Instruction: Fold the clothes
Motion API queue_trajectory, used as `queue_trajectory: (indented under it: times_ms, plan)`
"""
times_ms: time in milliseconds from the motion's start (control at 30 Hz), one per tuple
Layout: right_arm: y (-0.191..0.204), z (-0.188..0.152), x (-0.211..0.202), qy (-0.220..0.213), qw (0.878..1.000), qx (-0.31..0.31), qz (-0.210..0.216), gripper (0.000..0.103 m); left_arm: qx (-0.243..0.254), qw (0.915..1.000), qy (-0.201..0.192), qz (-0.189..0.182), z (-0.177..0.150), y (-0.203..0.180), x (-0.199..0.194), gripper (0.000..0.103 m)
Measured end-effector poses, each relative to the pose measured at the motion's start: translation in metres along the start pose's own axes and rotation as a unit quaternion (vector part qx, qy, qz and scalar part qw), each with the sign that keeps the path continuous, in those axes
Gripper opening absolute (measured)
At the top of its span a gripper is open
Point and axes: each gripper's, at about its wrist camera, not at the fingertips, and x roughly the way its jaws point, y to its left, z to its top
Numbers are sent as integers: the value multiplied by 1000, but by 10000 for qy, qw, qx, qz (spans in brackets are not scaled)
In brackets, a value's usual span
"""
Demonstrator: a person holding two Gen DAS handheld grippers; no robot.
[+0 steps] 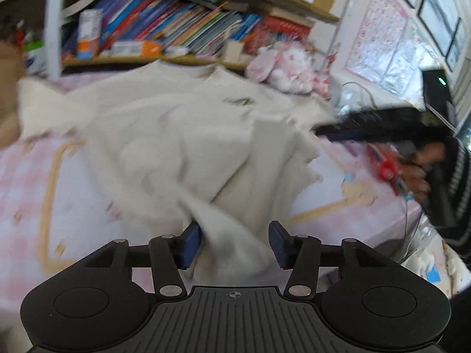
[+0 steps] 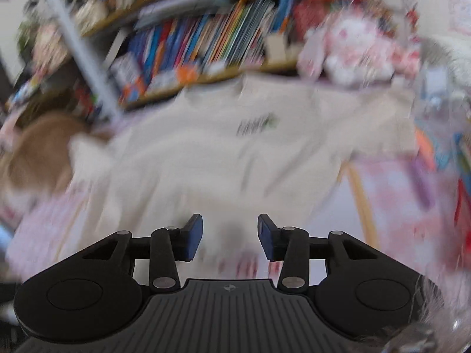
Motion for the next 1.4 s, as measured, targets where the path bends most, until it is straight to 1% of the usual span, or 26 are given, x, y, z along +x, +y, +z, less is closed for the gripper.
queue_trajectory:
  times_ms: [33, 100, 200, 267, 367, 467, 533, 567, 733, 767, 800, 833, 867, 900, 933, 1000, 1100, 1167, 1233, 1267, 1333, 1367, 1400]
  plan:
    - [0, -9, -2, 153, 9998, -88, 95, 43, -87, 9999, 41, 36, -4, 6, -2, 50]
    - [6, -30, -5, 355, 9992, -177, 97, 48, -158, 9996, 183, 156, -9, 13, 0, 51]
    - [9, -46, 0, 539, 9985, 98, 53, 48, 59, 9987, 362, 355, -11, 14, 8, 51]
    - [12, -47, 8, 509, 9986, 150, -21, 48, 121, 9985, 366, 396, -12, 15, 8, 52]
    - [19, -43, 22, 487, 9987, 60, -147, 48, 13, 9985, 345, 423, -15, 21, 2, 52]
    - [21, -38, 31, 410, 9990, 83, -173, 46, 18, 9984, 263, 508, -16, 26, -3, 52]
    - [20, -33, 38, 441, 9988, 211, -70, 37, 20, 9981, 223, 571, -17, 27, -4, 51]
    - [19, -32, 41, 477, 9985, 257, 2, 25, 21, 9980, 230, 585, -17, 28, 0, 51]
    - [27, -33, 45, 559, 9983, 91, -124, 16, 89, 9975, 292, 638, -13, 27, 24, 46]
    - [29, -34, 44, 559, 9983, 67, -149, 14, 110, 9974, 290, 644, -12, 26, 29, 37]
    - [29, -34, 43, 548, 9983, 50, -174, 12, 125, 9977, 262, 608, -11, 26, 31, 32]
    - [30, -35, 42, 539, 9983, 53, -197, 12, 109, 9983, 287, 498, -11, 28, 32, 12]
    - [29, -35, 39, 535, 9983, 85, -229, 11, -52, 9988, 373, 324, -8, 32, 31, 7]
    - [29, -34, 34, 531, 9981, 120, -289, 10, -243, 9985, 469, 139, -6, 38, 28, 6]
    - [29, -34, 28, 525, 9979, 155, -349, 10, -473, 9979, 436, -19, -3, 44, 20, 5]
    - [28, -30, 3, 425, 9978, 237, -447, 10, -911, 9953, 229, -254, 4, 57, -9, 5]
    - [28, -26, -50, 181, 9974, 338, -616, 10, -1535, 9860, -73, -642, 14, 77, -56, 5]
    - [32, -23, -83, 85, 9972, 376, -647, 10, -1882, 9784, -125, -851, 18, 93, -77, 5]
    - [35, -24, -106, 116, 9971, 468, -589, 10, -2006, 9771, -136, -688, 18, 103, -89, 6]
    - [37, -27, -111, 224, 9973, 506, -478, 10, -1927, 9798, -100, -524, 19, 106, -91, 7]
    - [39, -35, -114, 462, 9969, 531, -340, 17, -1702, 9853, 128, -50, 16, 110, -88, 12]
    - [39, -39, -113, 591, 9964, 520, -310, 35, -1615, 9864, 271, 146, 13, 113, -86, 15]
    - [39, -44, -111, 714, 9957, 510, -284, 47, -1520, 9870, 397, 335, 10, 114, -82, 17]
